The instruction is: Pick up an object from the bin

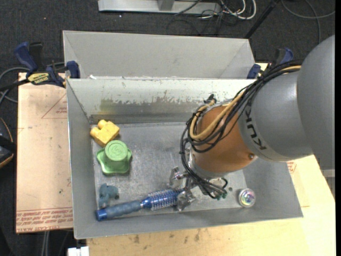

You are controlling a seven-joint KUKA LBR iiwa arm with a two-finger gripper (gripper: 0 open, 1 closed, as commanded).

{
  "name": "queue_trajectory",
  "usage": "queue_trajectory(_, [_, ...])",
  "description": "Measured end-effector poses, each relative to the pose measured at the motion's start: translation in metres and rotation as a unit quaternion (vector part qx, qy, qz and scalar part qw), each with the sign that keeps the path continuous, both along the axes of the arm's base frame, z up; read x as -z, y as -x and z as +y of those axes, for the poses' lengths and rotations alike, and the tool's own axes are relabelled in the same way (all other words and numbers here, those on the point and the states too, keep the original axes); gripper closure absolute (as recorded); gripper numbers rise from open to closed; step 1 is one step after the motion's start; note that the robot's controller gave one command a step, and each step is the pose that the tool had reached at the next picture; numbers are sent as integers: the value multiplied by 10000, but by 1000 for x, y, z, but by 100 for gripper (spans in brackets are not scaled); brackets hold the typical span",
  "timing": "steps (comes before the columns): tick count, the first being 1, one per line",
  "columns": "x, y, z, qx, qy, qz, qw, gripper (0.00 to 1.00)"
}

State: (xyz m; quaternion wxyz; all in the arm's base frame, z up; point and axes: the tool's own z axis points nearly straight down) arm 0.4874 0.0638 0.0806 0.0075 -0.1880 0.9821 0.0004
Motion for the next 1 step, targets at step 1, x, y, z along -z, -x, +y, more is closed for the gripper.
queue_trajectory(1, [-157,-40,-22,12,13,15,10000,100])
